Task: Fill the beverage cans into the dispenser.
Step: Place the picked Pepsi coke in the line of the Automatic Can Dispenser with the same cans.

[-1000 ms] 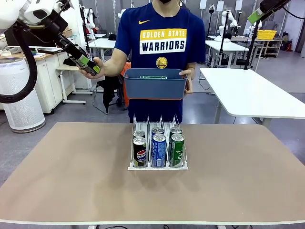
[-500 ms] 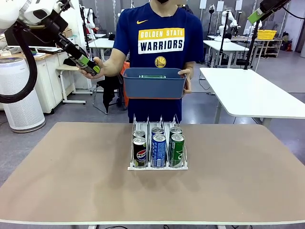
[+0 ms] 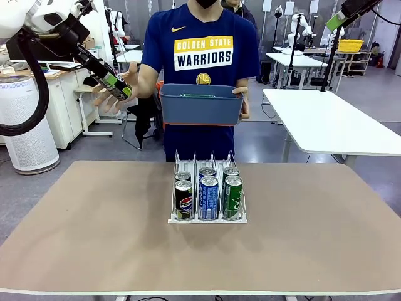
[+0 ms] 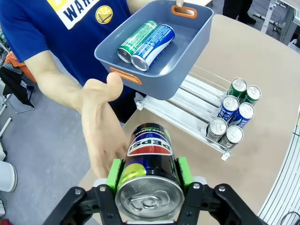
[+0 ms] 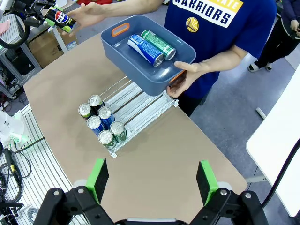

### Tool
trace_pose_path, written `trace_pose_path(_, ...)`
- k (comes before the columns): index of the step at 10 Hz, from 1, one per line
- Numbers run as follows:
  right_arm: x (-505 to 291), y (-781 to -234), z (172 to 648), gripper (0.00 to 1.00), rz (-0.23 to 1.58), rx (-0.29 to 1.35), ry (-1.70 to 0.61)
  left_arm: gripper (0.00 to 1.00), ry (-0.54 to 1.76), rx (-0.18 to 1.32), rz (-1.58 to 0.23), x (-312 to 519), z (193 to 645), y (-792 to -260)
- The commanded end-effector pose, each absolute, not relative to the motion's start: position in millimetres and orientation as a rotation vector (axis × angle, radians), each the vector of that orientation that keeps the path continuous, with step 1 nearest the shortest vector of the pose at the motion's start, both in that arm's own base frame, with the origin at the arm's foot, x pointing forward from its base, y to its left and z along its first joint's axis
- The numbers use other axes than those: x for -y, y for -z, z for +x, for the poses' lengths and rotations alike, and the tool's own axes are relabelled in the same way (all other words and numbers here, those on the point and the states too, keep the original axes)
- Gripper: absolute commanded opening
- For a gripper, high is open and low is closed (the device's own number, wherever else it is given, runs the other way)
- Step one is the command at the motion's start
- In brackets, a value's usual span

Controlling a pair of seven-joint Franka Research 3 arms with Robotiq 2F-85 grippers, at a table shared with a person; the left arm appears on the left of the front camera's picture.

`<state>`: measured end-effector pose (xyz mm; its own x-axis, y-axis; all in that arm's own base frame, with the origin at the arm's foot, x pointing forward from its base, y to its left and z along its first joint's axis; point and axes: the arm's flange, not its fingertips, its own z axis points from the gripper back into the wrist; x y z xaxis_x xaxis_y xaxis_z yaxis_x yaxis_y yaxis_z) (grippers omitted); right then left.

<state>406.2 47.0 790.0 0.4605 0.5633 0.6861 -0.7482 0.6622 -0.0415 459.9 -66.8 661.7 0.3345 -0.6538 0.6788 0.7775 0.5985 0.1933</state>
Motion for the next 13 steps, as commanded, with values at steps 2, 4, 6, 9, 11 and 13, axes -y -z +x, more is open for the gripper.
trace_pose_path(2,-47,-788,405,1.00,0.285,0.721,-0.824,0.48,0.937,0.800,-0.175,65,460,-663)
trace_pose_path(4,-47,-788,405,1.00,0.285,0.721,-0.824,0.48,0.937,0.800,-0.175,65,460,-663)
trace_pose_path(6,-47,-788,405,1.00,0.285,0.721,-0.824,0.48,0.937,0.800,-0.175,65,460,-663)
trace_pose_path(9,-47,-788,405,1.00,0.285,0.721,-0.824,0.58,0.940,0.796,-0.177,67,460,-662)
trace_pose_path(11,-47,-788,405,1.00,0.285,0.721,-0.824,0.58,0.896,0.727,-0.154,82,452,-666)
trace_pose_path(13,-47,-788,405,1.00,0.285,0.721,-0.824,0.58,0.872,0.676,-0.154,117,421,-667)
